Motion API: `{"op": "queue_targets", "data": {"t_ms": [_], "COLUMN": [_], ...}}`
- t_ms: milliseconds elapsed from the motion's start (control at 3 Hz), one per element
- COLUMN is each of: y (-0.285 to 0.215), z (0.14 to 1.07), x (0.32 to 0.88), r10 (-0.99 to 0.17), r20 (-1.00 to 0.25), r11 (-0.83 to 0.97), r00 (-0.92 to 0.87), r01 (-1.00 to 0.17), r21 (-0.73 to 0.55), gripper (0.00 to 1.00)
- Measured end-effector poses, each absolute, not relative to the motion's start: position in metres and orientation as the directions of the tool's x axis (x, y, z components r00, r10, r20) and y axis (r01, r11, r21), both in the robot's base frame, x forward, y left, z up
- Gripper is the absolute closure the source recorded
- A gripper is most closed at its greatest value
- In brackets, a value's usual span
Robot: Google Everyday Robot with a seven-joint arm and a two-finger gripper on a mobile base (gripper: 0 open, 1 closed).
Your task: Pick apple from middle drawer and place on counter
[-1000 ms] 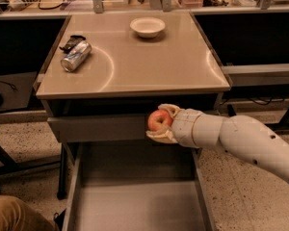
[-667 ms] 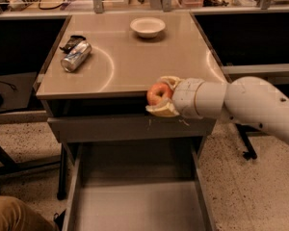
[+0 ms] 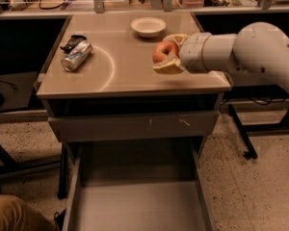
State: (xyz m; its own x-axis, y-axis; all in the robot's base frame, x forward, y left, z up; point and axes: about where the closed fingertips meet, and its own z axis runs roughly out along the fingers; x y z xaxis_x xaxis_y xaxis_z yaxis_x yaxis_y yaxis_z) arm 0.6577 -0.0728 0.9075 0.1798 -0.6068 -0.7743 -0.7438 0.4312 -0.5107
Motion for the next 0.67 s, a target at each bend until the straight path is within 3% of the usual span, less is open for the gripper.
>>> {"op": "queue_targets", "data": {"t_ms": [333,667], "y": [-0.085,-0.085], "z": [0.914,0.887], "x": [0.706,0.735], "r10": [-0.584,-0.551], "r20": [-0.801,-0.834], "r11": [0.462,0.460], "r00": [0.130,0.026], "r01": [-0.758,-0.825], "r21": [-0.460,-0.329], "gripper": [1.00,1.00]}}
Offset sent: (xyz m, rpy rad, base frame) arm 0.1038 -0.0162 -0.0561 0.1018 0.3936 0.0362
